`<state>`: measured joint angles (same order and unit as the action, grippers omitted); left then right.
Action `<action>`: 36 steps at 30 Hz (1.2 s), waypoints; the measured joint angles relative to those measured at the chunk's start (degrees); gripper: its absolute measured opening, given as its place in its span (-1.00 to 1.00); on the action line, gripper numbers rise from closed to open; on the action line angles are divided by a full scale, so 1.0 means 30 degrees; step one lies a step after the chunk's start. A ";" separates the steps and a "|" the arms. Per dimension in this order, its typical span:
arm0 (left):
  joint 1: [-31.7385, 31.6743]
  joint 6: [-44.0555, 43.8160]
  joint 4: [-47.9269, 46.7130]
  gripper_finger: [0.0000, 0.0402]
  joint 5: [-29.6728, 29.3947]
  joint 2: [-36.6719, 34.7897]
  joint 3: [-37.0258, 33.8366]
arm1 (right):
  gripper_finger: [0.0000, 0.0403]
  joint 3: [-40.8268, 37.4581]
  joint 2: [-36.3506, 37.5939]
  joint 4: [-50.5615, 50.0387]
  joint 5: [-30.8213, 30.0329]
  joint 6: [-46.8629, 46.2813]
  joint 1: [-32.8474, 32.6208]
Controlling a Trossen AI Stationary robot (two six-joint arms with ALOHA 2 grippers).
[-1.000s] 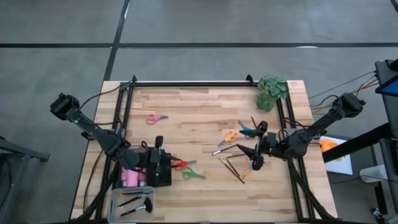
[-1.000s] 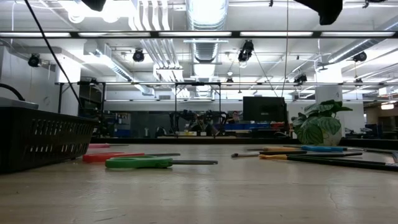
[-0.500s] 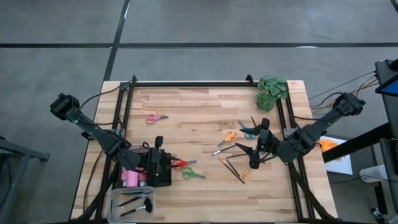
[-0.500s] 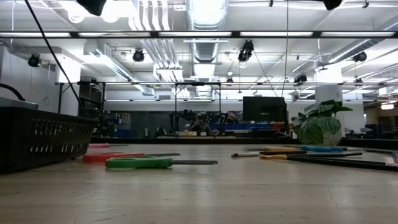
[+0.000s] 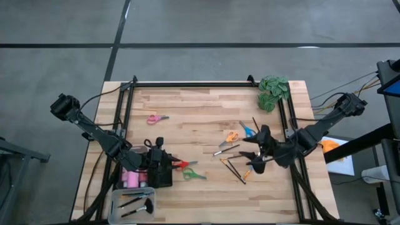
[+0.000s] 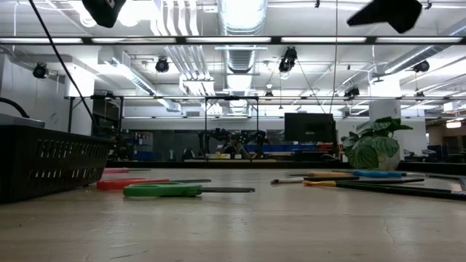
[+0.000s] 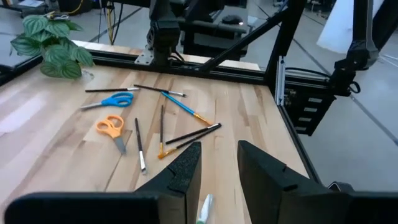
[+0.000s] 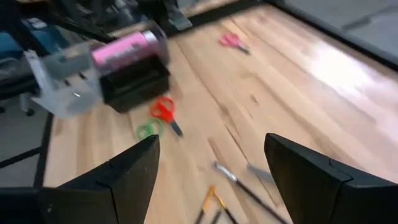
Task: Pick & Place Paint Supplies
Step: Put the silver paint brush into the transparent bin
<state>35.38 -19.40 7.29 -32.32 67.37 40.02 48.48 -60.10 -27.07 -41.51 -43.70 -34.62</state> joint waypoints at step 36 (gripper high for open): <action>0.0000 0.0000 -0.0308 -0.48 0.0000 0.0000 -0.0025 | 0.43 0.3774 -1.2860 -0.1521 0.8868 -0.7157 0.0431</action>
<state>35.38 -19.40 6.37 -32.32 67.37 39.94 59.80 -98.68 -31.63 -14.91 -65.17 -33.33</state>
